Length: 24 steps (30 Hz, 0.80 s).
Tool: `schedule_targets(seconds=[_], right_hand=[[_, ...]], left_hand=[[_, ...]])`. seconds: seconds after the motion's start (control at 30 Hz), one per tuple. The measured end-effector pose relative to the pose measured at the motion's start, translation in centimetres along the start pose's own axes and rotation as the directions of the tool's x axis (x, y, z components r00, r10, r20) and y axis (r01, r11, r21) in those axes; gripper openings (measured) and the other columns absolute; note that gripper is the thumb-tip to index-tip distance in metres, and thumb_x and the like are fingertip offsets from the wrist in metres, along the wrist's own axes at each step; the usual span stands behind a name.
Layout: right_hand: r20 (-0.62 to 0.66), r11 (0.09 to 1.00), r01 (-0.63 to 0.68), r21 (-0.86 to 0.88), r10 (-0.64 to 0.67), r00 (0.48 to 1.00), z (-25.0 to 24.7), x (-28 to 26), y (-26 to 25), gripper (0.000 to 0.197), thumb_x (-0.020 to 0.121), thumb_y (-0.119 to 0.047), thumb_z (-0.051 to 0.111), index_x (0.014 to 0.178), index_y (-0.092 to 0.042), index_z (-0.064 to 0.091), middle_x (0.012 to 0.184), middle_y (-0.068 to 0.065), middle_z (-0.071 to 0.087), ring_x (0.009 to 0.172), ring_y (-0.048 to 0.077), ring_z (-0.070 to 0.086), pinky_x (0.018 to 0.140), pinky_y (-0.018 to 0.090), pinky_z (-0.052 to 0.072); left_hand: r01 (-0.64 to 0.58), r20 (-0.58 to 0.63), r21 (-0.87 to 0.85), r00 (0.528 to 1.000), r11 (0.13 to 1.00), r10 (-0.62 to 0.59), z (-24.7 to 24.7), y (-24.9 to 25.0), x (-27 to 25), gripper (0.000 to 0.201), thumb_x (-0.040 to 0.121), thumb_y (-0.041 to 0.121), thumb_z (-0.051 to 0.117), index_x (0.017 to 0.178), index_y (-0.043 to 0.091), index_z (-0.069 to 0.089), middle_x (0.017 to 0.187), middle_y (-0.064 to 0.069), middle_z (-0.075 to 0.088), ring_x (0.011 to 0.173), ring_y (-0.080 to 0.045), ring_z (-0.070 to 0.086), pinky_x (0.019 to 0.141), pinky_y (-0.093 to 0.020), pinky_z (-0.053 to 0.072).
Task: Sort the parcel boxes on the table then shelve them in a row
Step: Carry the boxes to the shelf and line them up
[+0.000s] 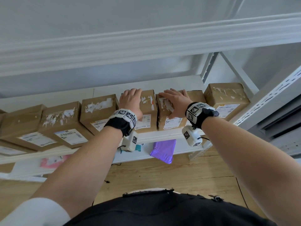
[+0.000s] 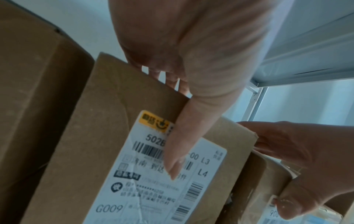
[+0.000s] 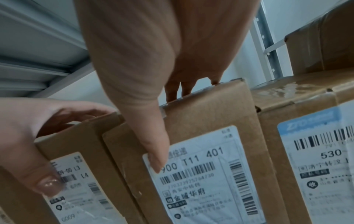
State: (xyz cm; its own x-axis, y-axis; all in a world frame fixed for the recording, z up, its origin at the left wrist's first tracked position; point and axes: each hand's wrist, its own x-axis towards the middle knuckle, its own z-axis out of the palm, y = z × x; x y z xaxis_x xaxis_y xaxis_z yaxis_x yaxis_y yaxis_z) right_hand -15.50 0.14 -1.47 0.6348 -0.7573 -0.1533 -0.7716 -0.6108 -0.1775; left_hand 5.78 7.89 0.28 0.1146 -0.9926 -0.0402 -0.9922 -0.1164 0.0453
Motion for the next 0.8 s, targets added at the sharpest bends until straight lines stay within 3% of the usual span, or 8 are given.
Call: schedule_targets(seconds=[0.1,0.2,0.27,0.33,0.43,0.5,0.67,0.8], right_hand=[[-0.001,1.000,0.003,-0.018,-0.003,1.000,0.2,-0.5,0.1,0.126,0.062,-0.041,0.090,0.157,-0.036,0.006,0.166,-0.005,0.004,0.153,0.023,-0.001,0.118,0.062,-0.003],[-0.050,0.988,-0.073,0.137,0.081,0.995,-0.2,-2.0,1.1,0.130,0.060,-0.059,0.085,0.157,-0.038,0.001,0.166,-0.005,-0.004,0.152,0.020,-0.005,0.117,0.059,-0.007],[-0.117,0.930,-0.145,0.337,0.194,0.974,-0.5,-3.1,2.5,0.100,0.079,-0.067,0.066,0.157,-0.037,0.012,0.166,-0.004,0.006,0.152,0.019,0.005,0.120,0.054,-0.002],[-0.209,0.856,-0.175,0.486,0.308,0.928,-0.3,-3.9,4.2,0.063,0.098,-0.054,0.047,0.154,-0.030,0.031,0.162,0.001,0.024,0.148,0.022,0.021,0.122,0.047,0.014],[-0.298,0.872,-0.179,0.455,0.339,0.892,1.3,-4.4,6.0,0.040,0.103,-0.017,0.042,0.143,-0.013,0.049,0.150,0.010,0.044,0.140,0.029,0.037,0.115,0.036,0.028],[-0.244,0.910,-0.208,0.359,0.307,0.920,2.7,-4.3,6.4,0.046,0.098,-0.004,0.044,0.143,-0.012,0.048,0.152,0.012,0.040,0.142,0.031,0.033,0.118,0.039,0.026],[-0.207,0.916,-0.297,0.270,0.357,0.911,4.1,-3.7,6.0,0.046,0.101,-0.018,0.042,0.147,-0.016,0.041,0.160,0.010,0.024,0.148,0.031,0.016,0.120,0.050,0.019],[-0.278,0.939,-0.242,0.246,0.307,0.910,4.4,-4.1,5.9,0.042,0.100,-0.019,0.044,0.142,-0.013,0.045,0.156,0.012,0.031,0.146,0.032,0.020,0.118,0.049,0.023]], left_hand=[[0.005,0.015,0.022,1.000,1.000,-0.005,0.1,0.2,-0.2,0.117,0.053,0.031,0.094,0.147,0.020,0.026,0.148,-0.001,0.034,0.136,-0.026,0.030,0.112,-0.038,0.028],[0.060,0.067,0.047,0.996,0.997,-0.063,0.3,1.0,-0.7,0.143,0.042,0.060,0.091,0.153,0.021,0.010,0.157,-0.005,0.017,0.145,-0.033,0.012,0.119,-0.049,0.011],[0.084,0.067,0.026,0.994,0.996,-0.086,0.4,2.1,-0.9,0.154,0.040,0.071,0.086,0.156,0.021,-0.001,0.163,-0.010,-0.001,0.149,-0.038,-0.007,0.118,-0.055,-0.005],[0.065,0.038,-0.004,0.997,0.998,-0.065,0.5,3.4,-0.7,0.157,0.040,0.076,0.083,0.156,0.022,-0.008,0.164,-0.013,-0.011,0.149,-0.039,-0.015,0.117,-0.057,-0.011],[0.007,0.002,-0.007,1.000,1.000,-0.007,0.7,5.4,-0.4,0.154,0.043,0.078,0.080,0.156,0.027,-0.010,0.165,-0.010,-0.011,0.149,-0.038,-0.014,0.118,-0.057,-0.009],[-0.051,-0.014,0.010,0.999,0.999,0.051,0.9,6.5,-0.2,0.146,0.048,0.075,0.081,0.157,0.028,-0.005,0.165,-0.006,-0.008,0.150,-0.037,-0.012,0.119,-0.058,-0.008],[-0.132,0.039,0.051,0.991,0.990,0.130,1.3,8.3,0.0,0.125,0.065,0.070,0.076,0.157,0.032,0.001,0.166,-0.002,-0.003,0.150,-0.036,-0.010,0.118,-0.059,-0.006],[-0.130,0.051,0.055,0.991,0.990,0.127,1.8,8.4,0.0,0.112,0.072,0.061,0.076,0.157,0.033,0.008,0.166,0.000,0.006,0.150,-0.036,-0.007,0.117,-0.064,-0.003]])
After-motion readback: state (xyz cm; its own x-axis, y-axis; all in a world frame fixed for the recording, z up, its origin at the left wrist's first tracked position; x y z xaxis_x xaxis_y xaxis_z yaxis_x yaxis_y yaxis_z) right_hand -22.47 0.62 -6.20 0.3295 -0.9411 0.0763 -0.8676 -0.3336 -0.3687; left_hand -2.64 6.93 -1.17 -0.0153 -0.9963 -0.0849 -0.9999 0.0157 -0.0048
